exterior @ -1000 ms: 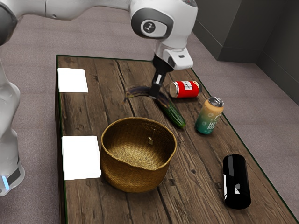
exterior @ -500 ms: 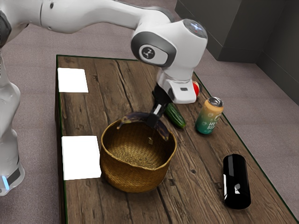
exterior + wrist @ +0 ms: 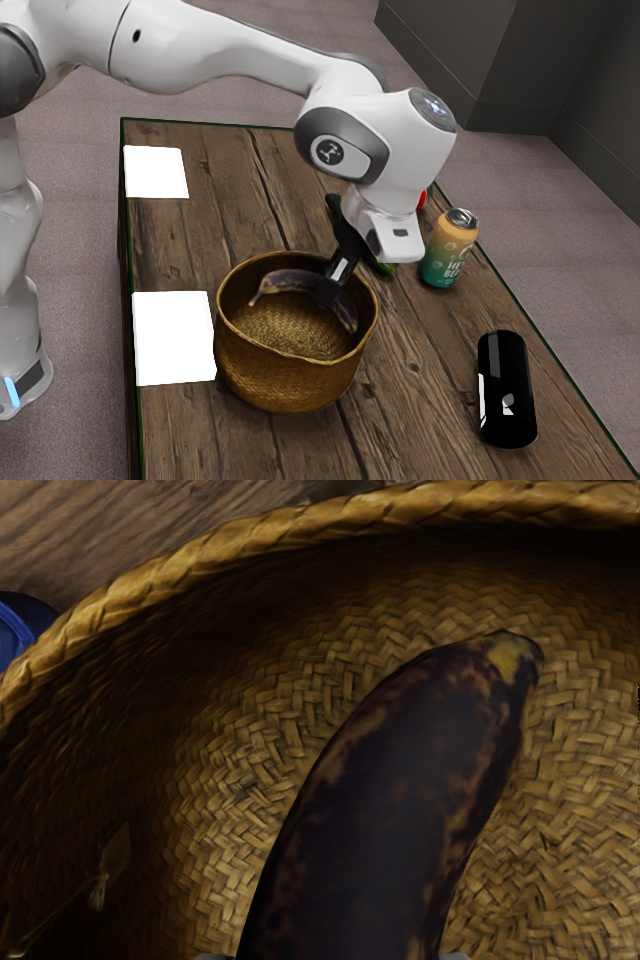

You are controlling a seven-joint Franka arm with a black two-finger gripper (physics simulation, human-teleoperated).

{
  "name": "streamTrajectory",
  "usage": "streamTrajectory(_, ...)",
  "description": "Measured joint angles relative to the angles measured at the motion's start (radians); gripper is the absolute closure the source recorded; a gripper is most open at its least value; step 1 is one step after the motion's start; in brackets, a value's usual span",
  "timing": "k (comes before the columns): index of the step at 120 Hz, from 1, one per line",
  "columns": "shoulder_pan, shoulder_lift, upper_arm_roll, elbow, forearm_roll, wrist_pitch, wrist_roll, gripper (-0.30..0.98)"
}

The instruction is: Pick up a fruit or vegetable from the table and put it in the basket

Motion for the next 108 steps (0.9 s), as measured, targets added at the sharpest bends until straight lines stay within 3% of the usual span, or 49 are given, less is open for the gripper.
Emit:
streamTrajectory(56,-0.048,0.083,0.001,-0.048,-0.009,0.042,-0.041,0.49)
streamTrajectory(68,-0.012,0.091,0.008,-0.057,-0.011,0.064,-0.046,0.29)
streamTrajectory(78,-0.009,0.09,0.008,-0.049,-0.013,0.066,-0.065,0.41)
streamTrajectory(83,-0.009,0.084,0.002,0.0,-0.011,0.06,-0.066,0.4)
streamTrajectory(91,-0.002,0.077,-0.014,0.162,0.001,0.003,-0.066,0.26)
streamTrajectory(100,0.019,0.029,-0.037,0.395,0.051,-0.112,-0.067,0.16)
streamTrajectory(108,0.035,-0.052,-0.037,0.484,0.097,-0.214,-0.067,0.11)
